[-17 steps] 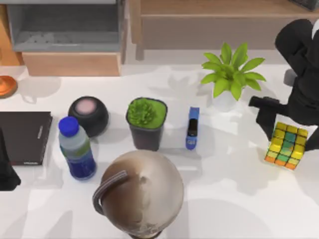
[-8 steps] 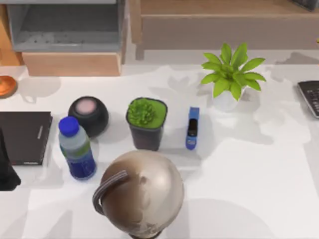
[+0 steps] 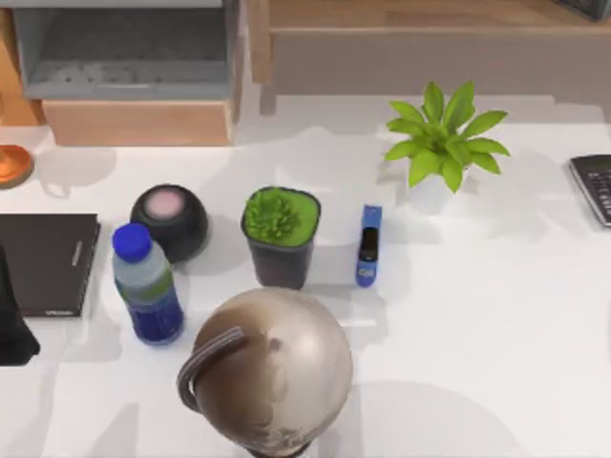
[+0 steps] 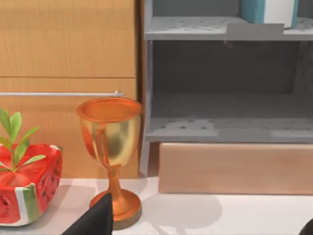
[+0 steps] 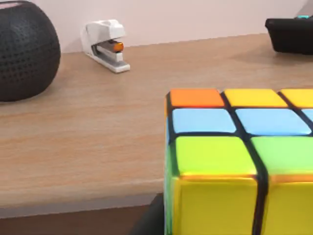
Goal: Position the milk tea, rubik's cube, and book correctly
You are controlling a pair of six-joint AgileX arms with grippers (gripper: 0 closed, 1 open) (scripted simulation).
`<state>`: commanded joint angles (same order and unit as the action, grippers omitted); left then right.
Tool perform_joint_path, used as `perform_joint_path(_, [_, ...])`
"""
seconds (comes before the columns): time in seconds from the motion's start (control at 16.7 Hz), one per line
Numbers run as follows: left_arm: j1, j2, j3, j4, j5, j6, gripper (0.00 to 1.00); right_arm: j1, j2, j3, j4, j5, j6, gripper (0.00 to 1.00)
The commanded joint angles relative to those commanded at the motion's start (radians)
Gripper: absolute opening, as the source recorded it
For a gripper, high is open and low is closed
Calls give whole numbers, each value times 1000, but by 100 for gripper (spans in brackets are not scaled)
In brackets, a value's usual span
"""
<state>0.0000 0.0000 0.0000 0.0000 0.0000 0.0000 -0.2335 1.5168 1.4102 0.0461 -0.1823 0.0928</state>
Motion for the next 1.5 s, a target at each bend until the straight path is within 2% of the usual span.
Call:
perform_joint_path(0.18, [0, 0, 0, 0, 0, 0, 100, -12, 17, 13, 68, -40, -73, 0])
perform_joint_path(0.6, [0, 0, 0, 0, 0, 0, 100, -2, 34, 36, 69, -36, -75, 0])
perform_joint_path(1.26, [0, 0, 0, 0, 0, 0, 100, 45, 355, 414, 37, 7, -87, 0])
perform_joint_path(1.5, [0, 0, 0, 0, 0, 0, 100, 39, 406, 466, 7, 15, -78, 0])
